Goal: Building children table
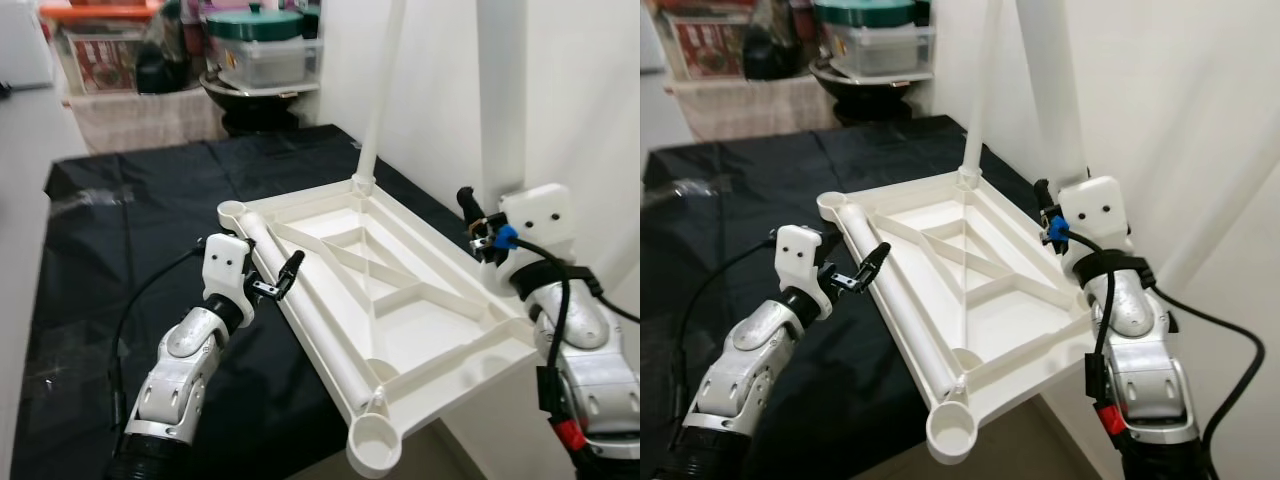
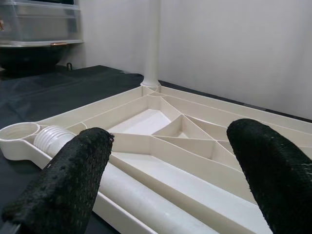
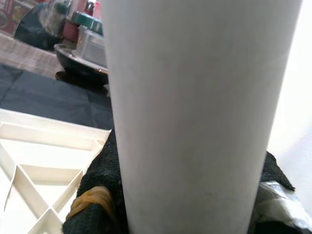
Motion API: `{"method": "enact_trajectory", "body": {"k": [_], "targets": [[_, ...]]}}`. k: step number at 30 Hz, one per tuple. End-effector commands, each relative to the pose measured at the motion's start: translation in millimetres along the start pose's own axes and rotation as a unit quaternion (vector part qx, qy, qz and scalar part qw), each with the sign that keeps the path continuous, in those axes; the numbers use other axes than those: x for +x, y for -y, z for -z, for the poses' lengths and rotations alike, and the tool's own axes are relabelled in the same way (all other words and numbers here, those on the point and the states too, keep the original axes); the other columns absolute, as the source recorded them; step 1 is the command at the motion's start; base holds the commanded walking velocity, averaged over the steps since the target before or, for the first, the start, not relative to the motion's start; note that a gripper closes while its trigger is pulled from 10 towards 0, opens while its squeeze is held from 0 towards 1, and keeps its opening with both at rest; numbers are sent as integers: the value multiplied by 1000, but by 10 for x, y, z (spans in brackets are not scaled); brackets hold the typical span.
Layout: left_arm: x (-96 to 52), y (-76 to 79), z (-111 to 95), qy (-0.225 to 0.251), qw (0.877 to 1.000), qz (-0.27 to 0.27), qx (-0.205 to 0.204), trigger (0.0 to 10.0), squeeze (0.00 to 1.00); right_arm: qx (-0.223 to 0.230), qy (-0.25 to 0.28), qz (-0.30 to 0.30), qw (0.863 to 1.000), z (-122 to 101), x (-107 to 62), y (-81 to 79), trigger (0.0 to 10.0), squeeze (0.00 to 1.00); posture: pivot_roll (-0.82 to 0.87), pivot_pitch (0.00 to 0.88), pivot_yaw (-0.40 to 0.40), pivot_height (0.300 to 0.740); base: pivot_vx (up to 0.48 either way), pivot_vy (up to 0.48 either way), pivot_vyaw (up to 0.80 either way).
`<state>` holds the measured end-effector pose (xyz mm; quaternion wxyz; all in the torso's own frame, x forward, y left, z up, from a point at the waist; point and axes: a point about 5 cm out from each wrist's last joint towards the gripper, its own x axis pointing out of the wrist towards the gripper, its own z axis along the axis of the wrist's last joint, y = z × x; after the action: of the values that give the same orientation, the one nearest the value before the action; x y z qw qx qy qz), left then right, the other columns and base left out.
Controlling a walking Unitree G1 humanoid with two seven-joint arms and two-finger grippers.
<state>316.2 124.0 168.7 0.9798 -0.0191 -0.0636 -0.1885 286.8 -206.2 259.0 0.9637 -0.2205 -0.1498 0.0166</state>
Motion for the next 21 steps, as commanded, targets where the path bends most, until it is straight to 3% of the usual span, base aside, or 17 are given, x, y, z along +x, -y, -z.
{"method": "enact_trajectory", "body": {"k": [1, 4, 6, 8, 11, 15, 19, 21], "targets": [[-6, -39, 20, -3, 1000, -4, 1, 10000, 0, -9, -15, 17, 1000, 46, 15, 92, 10000, 0, 0, 0, -79, 740, 0, 0, -550], [-12, -56, 18, -3, 1000, -6, 3, 10000, 0, -18, -36, 36, 999, 113, 8, 197, 10000, 0, 0, 0, -79, 740, 0, 0, -550], [-24, -70, 25, -4, 1000, -8, 4, 10000, 0, -6, -60, 80, 995, 185, -29, 364, 10000, 0, -3, 0, -77, 740, 0, 0, -800], [-28, -57, 36, -5, 1000, -6, 5, 10000, 0, -24, -84, 119, 989, 256, -98, 529, 10000, 0, -14, 0, -69, 740, 0, 0, -800], [-9, -31, 33, -4, 1000, -2, 4, 10000, 0, -58, -108, 137, 983, 317, -169, 630, 10000, 0, -21, 0, -62, 740, 0, 0, -800], [15, -24, 19, -3, 1000, 0, 4, 10000, 0, -82, -120, 153, 977, 338, -227, 721, 10000, 0, -24, 0, -60, 740, 0, 0, -800], [20, -30, 13, -2, 1000, 2, 5, 10000, 0, -109, -108, 144, 978, 293, -237, 749, 10000, 0, -30, 0, -51, 740, 0, 0, 0], [23, -29, 11, -2, 1000, 4, 5, 10000, 0, -121, -99, 108, 982, 273, -219, 670, 10000, 0, -33, 0, -48, 740, 0, 0, 0]]}}
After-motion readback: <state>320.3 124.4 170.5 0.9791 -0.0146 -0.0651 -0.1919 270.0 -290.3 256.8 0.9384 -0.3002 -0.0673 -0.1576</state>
